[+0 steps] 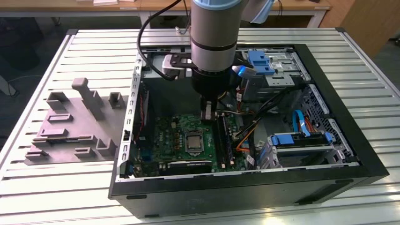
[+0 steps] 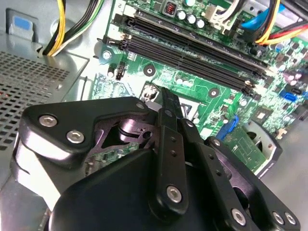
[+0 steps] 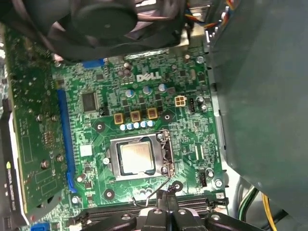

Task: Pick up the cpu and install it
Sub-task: 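Install the first cpu locking lever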

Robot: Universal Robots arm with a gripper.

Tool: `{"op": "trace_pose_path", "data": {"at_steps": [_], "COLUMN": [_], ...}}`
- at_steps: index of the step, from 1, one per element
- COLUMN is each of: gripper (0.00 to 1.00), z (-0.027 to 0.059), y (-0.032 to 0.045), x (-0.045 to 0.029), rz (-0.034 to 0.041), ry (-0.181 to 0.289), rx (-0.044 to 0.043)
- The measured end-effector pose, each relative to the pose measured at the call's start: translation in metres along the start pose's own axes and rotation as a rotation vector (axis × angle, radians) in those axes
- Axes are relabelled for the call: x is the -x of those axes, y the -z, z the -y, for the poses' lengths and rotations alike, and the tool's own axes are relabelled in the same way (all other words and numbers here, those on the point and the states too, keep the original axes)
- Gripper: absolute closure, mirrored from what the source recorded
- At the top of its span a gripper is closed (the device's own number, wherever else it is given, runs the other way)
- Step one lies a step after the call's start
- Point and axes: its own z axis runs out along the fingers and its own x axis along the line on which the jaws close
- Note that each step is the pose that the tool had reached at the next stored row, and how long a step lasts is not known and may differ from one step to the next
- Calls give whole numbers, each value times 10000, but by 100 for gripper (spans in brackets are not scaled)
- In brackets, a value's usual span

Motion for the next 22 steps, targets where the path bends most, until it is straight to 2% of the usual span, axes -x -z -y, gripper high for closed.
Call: {"op": "trace_pose_path", "data": {"at_steps": [6,20,21,22], "gripper": [89,89,89,89], "z": [9,10,10,10], "y": [-8,-8,-9,-9], "x": [-67,-69,-69,-69], "rz": [2,1,-13,-63], "ry": [70,87,87,87], "rx": [-5,-7,-10,-16]}}
